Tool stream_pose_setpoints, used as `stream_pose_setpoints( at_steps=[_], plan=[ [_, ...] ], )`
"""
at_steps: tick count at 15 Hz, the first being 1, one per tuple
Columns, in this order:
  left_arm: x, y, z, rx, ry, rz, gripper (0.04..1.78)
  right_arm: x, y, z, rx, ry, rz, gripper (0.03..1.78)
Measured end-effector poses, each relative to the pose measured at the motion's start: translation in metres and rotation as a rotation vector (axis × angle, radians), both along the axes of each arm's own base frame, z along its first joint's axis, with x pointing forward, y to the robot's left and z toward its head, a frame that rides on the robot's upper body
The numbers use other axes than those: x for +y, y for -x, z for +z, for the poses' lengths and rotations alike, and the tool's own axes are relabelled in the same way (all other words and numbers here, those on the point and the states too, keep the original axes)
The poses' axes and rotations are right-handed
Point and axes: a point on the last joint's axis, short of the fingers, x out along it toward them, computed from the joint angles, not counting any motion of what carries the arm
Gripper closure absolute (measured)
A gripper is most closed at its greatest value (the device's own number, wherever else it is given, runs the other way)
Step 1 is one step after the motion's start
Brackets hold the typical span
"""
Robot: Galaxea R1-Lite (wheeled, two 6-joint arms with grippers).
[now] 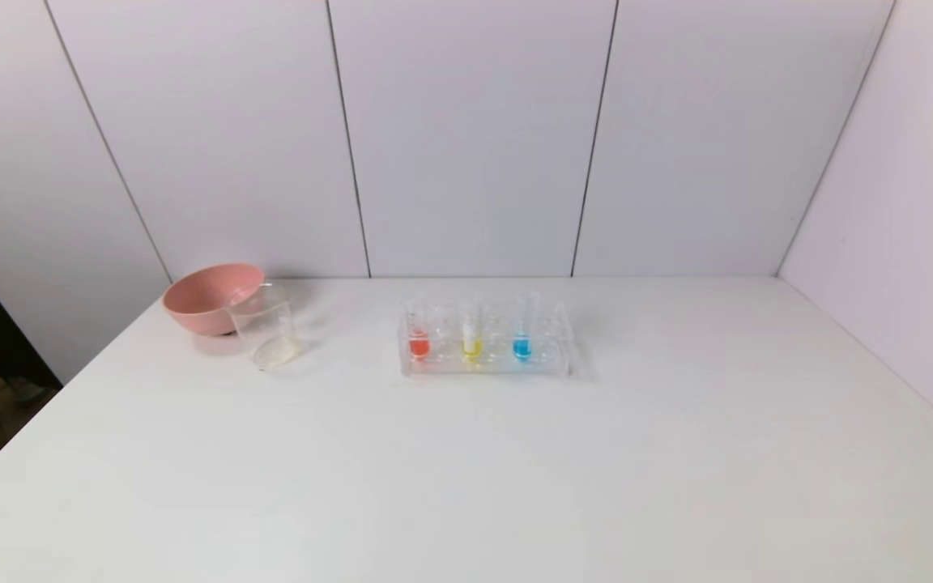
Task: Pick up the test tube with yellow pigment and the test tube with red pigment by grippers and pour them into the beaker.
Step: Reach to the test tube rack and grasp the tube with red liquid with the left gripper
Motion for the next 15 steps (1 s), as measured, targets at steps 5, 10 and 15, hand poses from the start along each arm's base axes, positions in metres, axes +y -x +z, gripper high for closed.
stream_pose_setpoints(
  at_steps=[5,10,15],
  plan=[
    [-0.002,0.006,0.033,-0.083,-0.011,-0.083,0.05,0.0,0.0,0.0,0.0,0.0,0.0,0.1],
    [-0.004,-0.014,0.079,-0.005,-0.01,-0.238,0.05,0.0,0.0,0.0,0.0,0.0,0.0,0.1],
    [-0.012,-0.067,0.114,0.132,-0.012,-0.495,0.05,0.0,0.0,0.0,0.0,0.0,0.0,0.1]
  ],
)
